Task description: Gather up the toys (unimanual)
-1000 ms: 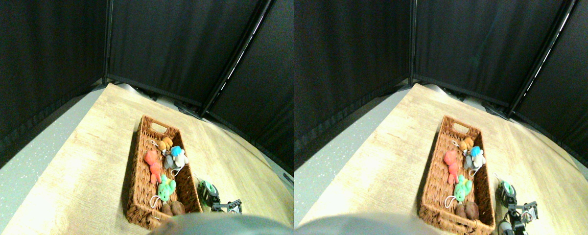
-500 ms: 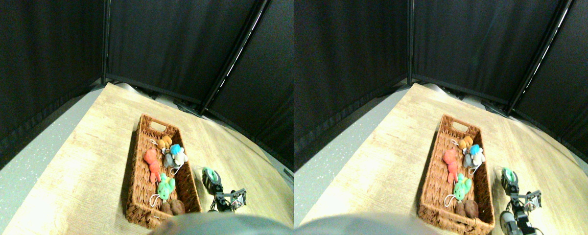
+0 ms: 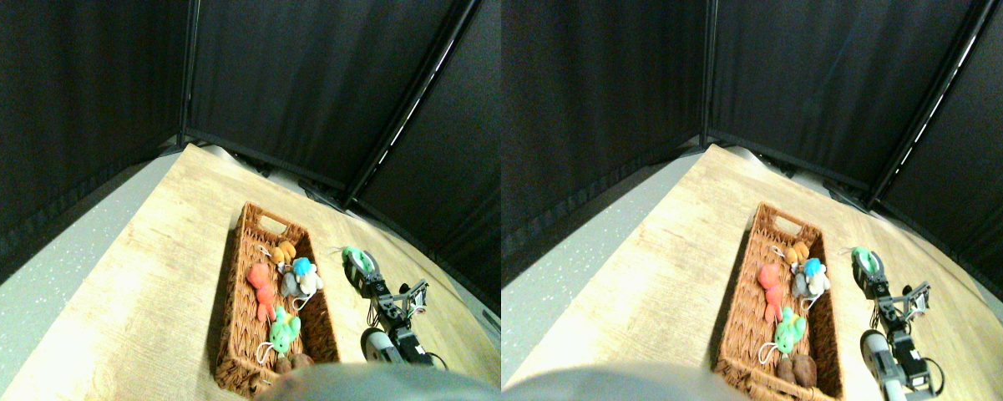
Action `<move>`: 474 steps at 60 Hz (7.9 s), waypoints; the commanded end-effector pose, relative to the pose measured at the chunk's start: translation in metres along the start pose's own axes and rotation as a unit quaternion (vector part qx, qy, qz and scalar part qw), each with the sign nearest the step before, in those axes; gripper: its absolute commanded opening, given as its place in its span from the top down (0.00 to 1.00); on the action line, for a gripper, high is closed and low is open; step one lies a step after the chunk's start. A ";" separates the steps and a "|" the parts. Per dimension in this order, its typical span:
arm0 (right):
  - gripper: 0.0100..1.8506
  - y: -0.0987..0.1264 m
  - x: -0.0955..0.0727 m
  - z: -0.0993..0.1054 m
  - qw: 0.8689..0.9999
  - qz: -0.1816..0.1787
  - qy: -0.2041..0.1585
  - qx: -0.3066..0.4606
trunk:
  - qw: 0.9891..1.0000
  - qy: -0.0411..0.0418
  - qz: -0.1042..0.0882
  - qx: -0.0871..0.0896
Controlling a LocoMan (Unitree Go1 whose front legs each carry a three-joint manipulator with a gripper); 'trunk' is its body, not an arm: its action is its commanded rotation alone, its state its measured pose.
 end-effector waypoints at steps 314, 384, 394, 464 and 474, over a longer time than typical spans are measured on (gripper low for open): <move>0.96 -0.101 -0.089 0.019 0.985 -0.132 -0.085 0.074 | 0.999 0.033 -0.034 0.019; 0.96 0.034 -0.038 -0.035 0.997 0.038 0.062 -0.011 | 0.998 -0.005 0.005 -0.055; 0.95 0.043 -0.046 -0.053 0.996 0.041 0.079 -0.007 | 0.998 -0.007 0.012 -0.065; 0.55 0.011 -0.030 0.010 0.998 0.025 -0.043 -0.047 | 1.000 0.014 -0.014 -0.013; 0.59 -0.001 -0.039 0.032 0.997 0.020 -0.077 -0.008 | 0.999 0.020 -0.026 0.005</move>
